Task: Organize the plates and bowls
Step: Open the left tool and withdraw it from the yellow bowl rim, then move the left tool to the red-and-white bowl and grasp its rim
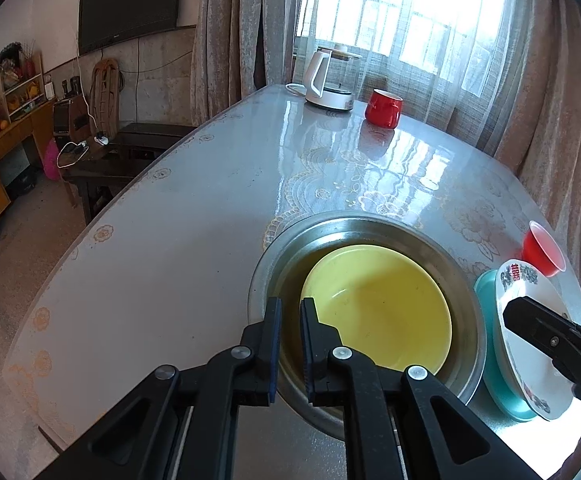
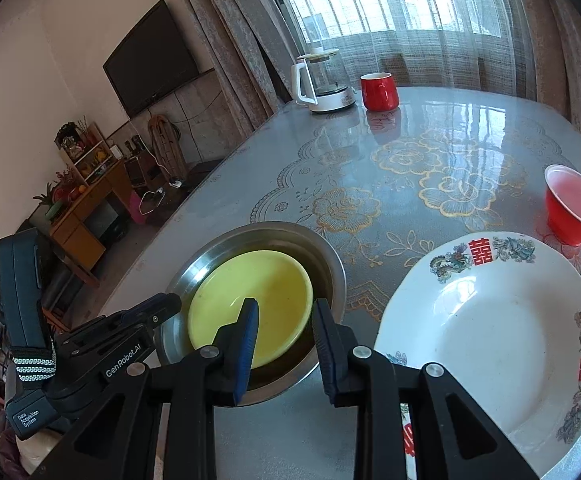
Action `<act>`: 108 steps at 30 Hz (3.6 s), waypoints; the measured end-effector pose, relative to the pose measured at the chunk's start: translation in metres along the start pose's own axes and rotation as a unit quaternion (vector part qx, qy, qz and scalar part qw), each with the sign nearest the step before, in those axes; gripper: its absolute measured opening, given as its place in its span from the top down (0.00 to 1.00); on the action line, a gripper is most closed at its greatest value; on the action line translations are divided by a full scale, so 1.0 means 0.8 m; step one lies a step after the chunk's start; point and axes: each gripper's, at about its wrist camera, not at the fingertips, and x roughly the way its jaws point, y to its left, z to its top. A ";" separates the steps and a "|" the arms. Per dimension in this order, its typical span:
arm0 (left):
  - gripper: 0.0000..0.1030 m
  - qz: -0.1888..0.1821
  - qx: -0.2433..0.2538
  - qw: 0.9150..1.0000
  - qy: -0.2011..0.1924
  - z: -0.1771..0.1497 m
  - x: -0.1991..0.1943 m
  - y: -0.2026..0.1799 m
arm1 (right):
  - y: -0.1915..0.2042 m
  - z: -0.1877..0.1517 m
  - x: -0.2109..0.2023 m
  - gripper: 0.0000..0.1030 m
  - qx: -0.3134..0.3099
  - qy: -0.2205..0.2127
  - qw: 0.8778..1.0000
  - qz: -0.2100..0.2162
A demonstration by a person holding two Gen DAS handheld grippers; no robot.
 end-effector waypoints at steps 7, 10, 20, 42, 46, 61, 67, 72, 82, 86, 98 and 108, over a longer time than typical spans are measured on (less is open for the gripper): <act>0.89 0.001 0.008 1.000 -0.007 0.004 -0.006 -0.008 | -0.027 0.001 -0.012 0.73 0.030 -0.009 0.999 -0.013; 0.89 -0.003 0.013 1.000 -0.014 0.008 -0.011 -0.014 | -0.035 0.002 -0.018 0.73 0.040 -0.012 0.999 -0.016; 0.88 -0.022 0.024 0.999 -0.025 0.015 -0.022 -0.034 | -0.062 0.006 -0.023 0.72 0.067 -0.014 0.997 -0.030; 0.86 -0.072 0.047 0.996 -0.031 0.035 -0.028 -0.097 | -0.128 0.023 -0.062 0.71 0.113 -0.043 0.990 -0.072; 0.86 -0.088 0.058 0.994 -0.035 0.040 -0.030 -0.119 | -0.148 0.027 -0.072 0.71 0.124 -0.056 0.988 -0.078; 0.82 -0.134 0.094 0.986 0.012 0.052 -0.009 -0.199 | -0.264 0.024 -0.122 0.72 0.205 -0.077 0.969 -0.117; 0.82 -0.163 0.116 0.979 0.026 0.059 0.005 -0.242 | -0.315 0.026 -0.140 0.72 0.243 -0.090 0.956 -0.136; 0.82 -0.189 0.133 0.972 0.039 0.065 0.020 -0.280 | -0.350 0.033 -0.140 0.72 0.269 -0.094 0.948 -0.146; 0.80 -0.231 0.114 0.963 0.084 0.087 0.069 -0.355 | -0.396 0.056 -0.117 0.72 0.306 -0.092 0.938 -0.135; 0.80 -0.241 0.094 0.960 0.109 0.095 0.095 -0.379 | -0.406 0.061 -0.104 0.72 0.311 -0.083 0.937 -0.133; 0.80 -0.230 0.057 0.960 0.151 0.106 0.161 -0.429 | -0.422 0.065 -0.078 0.77 0.318 -0.066 0.937 -0.127; 0.87 -0.220 0.092 0.957 0.167 0.091 0.178 -0.465 | -0.422 0.058 -0.060 0.87 0.321 -0.046 0.938 -0.121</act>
